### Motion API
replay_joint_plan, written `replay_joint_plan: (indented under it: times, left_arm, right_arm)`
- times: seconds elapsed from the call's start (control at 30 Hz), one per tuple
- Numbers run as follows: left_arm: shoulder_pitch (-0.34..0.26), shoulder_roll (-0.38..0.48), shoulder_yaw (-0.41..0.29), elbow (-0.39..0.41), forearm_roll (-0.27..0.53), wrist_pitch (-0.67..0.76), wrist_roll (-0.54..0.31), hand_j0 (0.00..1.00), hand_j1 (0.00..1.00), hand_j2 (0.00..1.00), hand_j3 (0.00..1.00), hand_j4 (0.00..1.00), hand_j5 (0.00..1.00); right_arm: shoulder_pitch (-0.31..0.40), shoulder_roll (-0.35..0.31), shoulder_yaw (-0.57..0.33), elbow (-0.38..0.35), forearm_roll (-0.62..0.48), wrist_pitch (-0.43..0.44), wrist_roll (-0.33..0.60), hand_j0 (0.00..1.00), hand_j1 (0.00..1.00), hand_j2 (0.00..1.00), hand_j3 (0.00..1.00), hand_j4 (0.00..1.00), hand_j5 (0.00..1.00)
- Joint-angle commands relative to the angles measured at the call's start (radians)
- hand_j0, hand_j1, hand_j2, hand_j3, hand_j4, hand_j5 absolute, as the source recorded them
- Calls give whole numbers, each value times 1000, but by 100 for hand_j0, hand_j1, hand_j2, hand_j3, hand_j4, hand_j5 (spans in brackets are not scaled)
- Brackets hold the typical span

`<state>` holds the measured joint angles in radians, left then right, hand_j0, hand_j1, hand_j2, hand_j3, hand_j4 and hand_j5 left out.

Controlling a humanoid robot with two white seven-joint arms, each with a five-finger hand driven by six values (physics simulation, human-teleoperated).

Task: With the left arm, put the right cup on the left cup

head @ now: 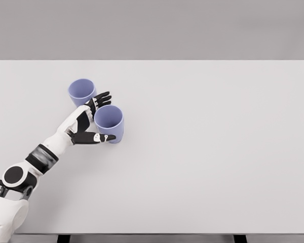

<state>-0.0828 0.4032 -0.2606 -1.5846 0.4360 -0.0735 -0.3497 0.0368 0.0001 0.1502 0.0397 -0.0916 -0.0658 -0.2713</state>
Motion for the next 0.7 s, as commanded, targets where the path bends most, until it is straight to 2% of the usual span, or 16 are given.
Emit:
replay_joint_plan:
  times: [0.0, 0.67]
  left_arm:
    - [0, 0, 0, 2, 6, 0, 0, 100, 100, 100, 100, 100, 100]
    - [-25, -15, -17, 35, 3, 0, 0, 100, 100, 100, 100, 100, 100]
  right_arm:
    - [0, 0, 0, 0, 0, 1, 0, 100, 100, 100, 100, 100, 100]
    - [0, 0, -1, 0, 0, 0, 0, 100, 100, 100, 100, 100, 100]
